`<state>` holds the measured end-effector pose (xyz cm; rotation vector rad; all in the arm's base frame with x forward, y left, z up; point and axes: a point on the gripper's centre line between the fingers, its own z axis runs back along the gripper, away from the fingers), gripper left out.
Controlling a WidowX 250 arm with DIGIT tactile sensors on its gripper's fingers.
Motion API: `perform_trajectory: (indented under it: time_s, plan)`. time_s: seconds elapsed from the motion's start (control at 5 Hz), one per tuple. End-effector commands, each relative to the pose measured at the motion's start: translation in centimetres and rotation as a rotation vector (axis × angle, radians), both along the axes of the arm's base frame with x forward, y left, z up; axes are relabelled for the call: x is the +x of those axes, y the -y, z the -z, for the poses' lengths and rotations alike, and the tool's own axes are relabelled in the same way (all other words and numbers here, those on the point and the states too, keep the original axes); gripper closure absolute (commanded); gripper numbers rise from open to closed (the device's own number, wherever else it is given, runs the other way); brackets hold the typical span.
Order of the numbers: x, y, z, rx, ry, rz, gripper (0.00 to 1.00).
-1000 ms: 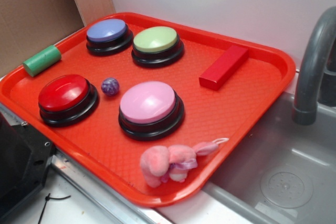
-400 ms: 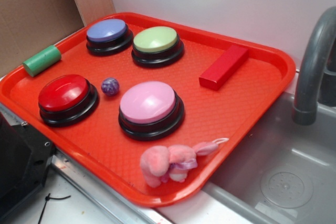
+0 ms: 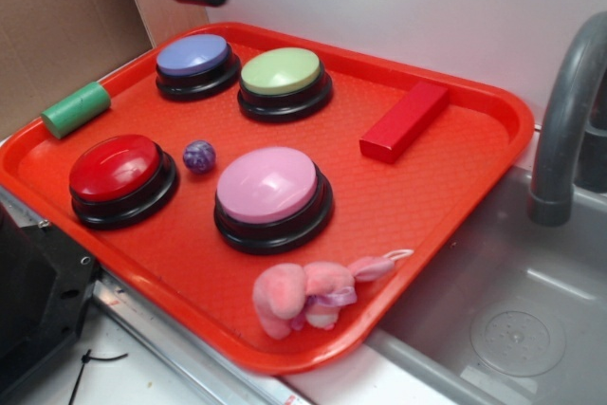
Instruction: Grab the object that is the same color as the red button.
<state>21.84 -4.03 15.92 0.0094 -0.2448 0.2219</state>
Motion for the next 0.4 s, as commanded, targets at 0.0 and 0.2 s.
perform_trajectory:
  time_s: [0.0,0.2]
  plan:
    - [6.0,1.6,3.6,-0.007,0.078,0.006,0.0]
    - [7.9,3.1,6.1,-0.088,0.067,0.035,0.0]
